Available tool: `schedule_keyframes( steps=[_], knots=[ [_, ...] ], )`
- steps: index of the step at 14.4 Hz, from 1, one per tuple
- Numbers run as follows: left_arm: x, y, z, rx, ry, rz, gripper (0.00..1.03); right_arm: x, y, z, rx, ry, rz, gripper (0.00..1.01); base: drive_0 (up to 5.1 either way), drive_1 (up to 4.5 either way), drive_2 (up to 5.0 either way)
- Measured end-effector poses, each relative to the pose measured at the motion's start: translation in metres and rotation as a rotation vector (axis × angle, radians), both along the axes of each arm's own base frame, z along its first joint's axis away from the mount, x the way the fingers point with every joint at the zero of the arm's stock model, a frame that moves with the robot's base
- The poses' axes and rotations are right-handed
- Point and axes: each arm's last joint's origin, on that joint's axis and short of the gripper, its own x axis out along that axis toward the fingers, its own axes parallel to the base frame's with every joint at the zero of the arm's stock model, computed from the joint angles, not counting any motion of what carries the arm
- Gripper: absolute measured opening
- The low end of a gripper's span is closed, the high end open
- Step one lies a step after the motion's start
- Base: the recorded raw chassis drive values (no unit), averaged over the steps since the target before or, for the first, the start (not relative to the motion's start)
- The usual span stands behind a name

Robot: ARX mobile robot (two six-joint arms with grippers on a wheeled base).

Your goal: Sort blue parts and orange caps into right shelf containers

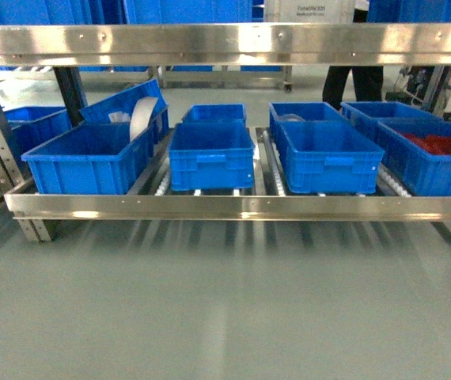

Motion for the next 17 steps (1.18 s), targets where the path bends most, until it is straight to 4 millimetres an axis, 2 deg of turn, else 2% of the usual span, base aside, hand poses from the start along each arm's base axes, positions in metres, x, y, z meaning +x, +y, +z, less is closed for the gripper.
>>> schedule_keyframes(
  steps=[17],
  knots=[
    [-0.0001, 0.0000, -0.0005, 0.001, 0.004, 0.000, 0.44, 0.0000, 0.0000, -0.0002, -0.003, 0.002, 0.000, 0.41, 0.0, 0.00, 0.0]
  ],
)
